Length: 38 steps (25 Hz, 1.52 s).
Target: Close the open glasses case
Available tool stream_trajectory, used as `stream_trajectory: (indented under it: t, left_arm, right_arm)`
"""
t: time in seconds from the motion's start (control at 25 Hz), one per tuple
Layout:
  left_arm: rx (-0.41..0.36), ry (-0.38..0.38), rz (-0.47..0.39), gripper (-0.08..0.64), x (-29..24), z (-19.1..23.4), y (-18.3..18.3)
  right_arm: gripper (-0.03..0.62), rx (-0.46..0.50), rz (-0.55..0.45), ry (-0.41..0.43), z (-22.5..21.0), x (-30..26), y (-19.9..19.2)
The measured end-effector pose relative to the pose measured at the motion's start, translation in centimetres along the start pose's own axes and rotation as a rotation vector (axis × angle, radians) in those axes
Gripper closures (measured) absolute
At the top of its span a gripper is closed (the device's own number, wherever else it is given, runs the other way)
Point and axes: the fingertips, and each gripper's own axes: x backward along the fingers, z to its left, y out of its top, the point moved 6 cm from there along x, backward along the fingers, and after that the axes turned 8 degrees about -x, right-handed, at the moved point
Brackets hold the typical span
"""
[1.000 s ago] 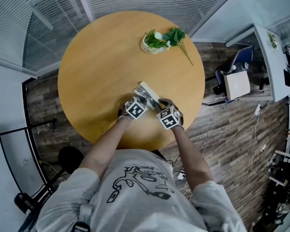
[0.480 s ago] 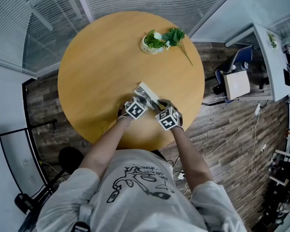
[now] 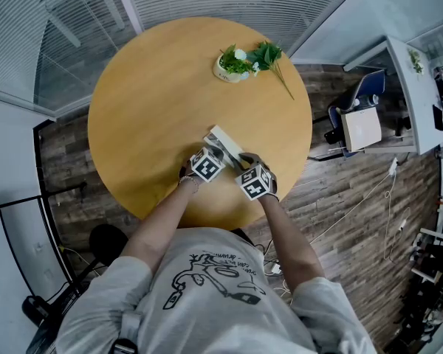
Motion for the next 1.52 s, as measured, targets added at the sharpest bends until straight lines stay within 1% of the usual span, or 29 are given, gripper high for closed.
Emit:
stream_trajectory:
  t: [0.16,0.6,1.04,1.24,1.52]
  left_arm:
    - [0.002,-0.006,-0.015,0.541,0.3,0.1,0.4]
    - [0.003,-0.009,-0.018,0.541,0.7,-0.4,0.4]
    - [0.005,-0.010,-0.014,0.541,0.5,-0.2,0.4]
    - [0.004,-0.008,-0.011,0.541,0.6,-0.3,0.3]
    - [0.001,-0.004,-0.016,0.541,0.7,-0.4,0.5]
  right_arm:
    - [0.500,0.006,0.006,0.008,0.3,-0.3,0.0]
    - [0.500,0.026,0.007,-0.007,0.9,0.1,-0.1]
    - [0.497,0.086,0.030,-0.034,1.3,-0.4,-0.2]
    - [0.495,0.102,0.047,-0.009,2.3,-0.5,-0.4]
    - [0.494,0.105,0.053,-0.019,2.5,-0.6,-0.4]
